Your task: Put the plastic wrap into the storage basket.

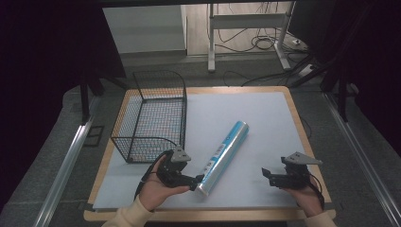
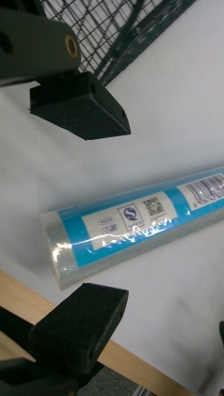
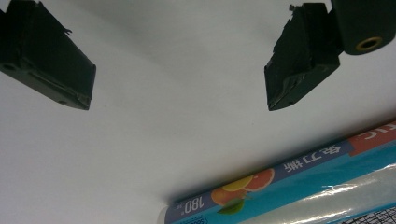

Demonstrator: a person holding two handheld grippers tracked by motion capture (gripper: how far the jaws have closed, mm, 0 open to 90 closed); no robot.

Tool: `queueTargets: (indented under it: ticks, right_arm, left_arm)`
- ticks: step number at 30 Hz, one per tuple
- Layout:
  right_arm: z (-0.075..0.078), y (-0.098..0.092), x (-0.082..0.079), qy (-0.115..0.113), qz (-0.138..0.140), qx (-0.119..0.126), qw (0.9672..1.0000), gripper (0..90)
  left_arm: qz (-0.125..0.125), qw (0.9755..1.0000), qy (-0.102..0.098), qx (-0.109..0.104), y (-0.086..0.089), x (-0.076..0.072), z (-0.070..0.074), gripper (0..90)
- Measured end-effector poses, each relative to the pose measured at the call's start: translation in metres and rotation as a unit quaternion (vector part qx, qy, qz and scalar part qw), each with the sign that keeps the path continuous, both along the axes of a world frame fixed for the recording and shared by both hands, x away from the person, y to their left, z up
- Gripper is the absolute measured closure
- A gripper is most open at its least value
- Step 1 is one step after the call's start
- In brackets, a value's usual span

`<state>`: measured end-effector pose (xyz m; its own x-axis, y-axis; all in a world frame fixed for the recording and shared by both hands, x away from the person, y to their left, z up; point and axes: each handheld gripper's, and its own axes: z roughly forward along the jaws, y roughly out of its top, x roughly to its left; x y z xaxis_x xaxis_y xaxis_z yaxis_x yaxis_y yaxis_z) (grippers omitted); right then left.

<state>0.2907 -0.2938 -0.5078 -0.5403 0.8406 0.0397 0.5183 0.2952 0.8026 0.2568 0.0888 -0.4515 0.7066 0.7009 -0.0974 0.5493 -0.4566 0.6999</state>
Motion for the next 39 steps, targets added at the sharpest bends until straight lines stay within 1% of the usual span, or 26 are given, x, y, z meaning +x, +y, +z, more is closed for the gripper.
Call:
queueTargets:
  ticks: [5, 10, 18, 21, 26, 30, 39]
  right_arm:
    - [-0.001, 0.000, 0.000, 0.000, -0.001, -0.003, 1.0000, 9.1]
    - [0.000, 0.000, 0.000, -0.001, -0.003, -0.004, 1.0000, 9.1]
    - [0.000, -0.001, 0.000, -0.001, -0.004, -0.003, 1.0000, 9.1]
    - [0.000, -0.001, 0.000, -0.002, -0.003, -0.002, 1.0000, 9.1]
    - [0.001, -0.002, -0.001, -0.005, -0.004, 0.001, 1.0000, 9.1]
    - [0.000, -0.002, 0.000, -0.004, -0.004, -0.002, 1.0000, 9.2]
    - [0.000, -0.002, 0.000, -0.003, -0.006, -0.005, 1.0000, 9.2]
  left_arm:
    - [-0.002, 1.0000, -0.002, -0.001, -0.006, 0.003, 0.004, 18.7]
    - [-0.009, 0.9999, -0.006, 0.001, -0.015, 0.005, 0.007, 18.7]
    - [-0.014, 0.9999, -0.002, 0.006, -0.025, 0.014, 0.008, 18.5]
    - [-0.012, 0.9999, -0.006, 0.005, -0.030, 0.018, 0.008, 18.4]
    - [-0.017, 0.9998, -0.005, 0.008, -0.041, 0.022, 0.006, 18.4]
    - [-0.020, 0.9997, -0.001, 0.013, -0.048, 0.028, 0.005, 18.3]
    - [-0.016, 0.9993, 0.013, 0.031, -0.065, 0.047, -0.003, 18.1]
